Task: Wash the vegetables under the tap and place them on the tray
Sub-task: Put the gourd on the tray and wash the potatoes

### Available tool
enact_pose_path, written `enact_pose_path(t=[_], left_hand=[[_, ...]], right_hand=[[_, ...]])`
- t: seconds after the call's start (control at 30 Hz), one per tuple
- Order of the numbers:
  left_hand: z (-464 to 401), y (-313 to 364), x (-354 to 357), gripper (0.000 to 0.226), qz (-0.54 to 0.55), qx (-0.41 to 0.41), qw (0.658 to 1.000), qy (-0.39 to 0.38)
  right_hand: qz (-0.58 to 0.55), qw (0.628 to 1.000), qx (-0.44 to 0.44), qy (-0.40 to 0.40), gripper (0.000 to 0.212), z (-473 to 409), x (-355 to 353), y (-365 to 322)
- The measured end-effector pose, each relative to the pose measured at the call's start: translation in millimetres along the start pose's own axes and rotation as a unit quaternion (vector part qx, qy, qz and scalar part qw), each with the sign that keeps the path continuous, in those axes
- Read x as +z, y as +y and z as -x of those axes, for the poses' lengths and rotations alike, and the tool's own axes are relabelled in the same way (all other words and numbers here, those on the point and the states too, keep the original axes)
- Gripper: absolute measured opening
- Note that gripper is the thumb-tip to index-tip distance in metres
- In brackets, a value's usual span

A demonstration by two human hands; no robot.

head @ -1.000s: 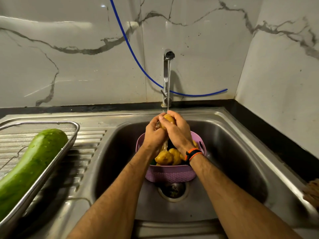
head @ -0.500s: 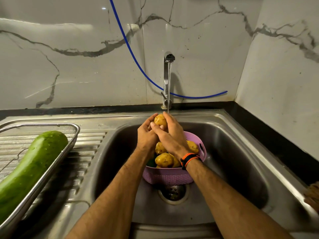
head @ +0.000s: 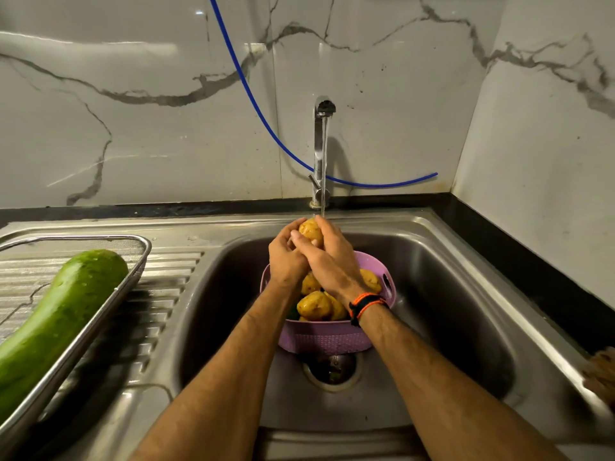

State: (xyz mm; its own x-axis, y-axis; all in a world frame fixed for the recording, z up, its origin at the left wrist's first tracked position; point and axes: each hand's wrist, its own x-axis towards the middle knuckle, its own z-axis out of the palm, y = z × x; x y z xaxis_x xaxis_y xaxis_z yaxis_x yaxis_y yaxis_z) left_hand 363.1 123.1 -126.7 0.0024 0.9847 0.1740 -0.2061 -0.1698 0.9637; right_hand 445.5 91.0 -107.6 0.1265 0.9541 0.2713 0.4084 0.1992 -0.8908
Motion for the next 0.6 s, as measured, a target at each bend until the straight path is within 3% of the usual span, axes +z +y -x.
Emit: enact_pose_path(t=[0.1, 0.23, 0.5, 0.6], left_hand=[[3, 1, -2, 0.035, -0.005, -0.012, 0.999, -0.051], [1, 1, 3, 0.039, -0.002, -0.007, 1.0, 0.005], [9, 11, 9, 0.026, 0.095, -0.115, 0.988, -0.032], [9, 15, 10, 0.03, 0.126, -0.157, 0.979, -0.032]], right_hand=[[0.003, 1.0, 0.013, -0.001, 0.07, -4, -4, 0], [-0.004, 1.0, 0.012, -0.004, 0.07, -1, -2, 0], [-0.047, 0.998, 0.035, 0.023, 0.074, -2, -6, 3], [-0.07, 0.996, 0.036, 0.046, 0.064, -2, -10, 6]])
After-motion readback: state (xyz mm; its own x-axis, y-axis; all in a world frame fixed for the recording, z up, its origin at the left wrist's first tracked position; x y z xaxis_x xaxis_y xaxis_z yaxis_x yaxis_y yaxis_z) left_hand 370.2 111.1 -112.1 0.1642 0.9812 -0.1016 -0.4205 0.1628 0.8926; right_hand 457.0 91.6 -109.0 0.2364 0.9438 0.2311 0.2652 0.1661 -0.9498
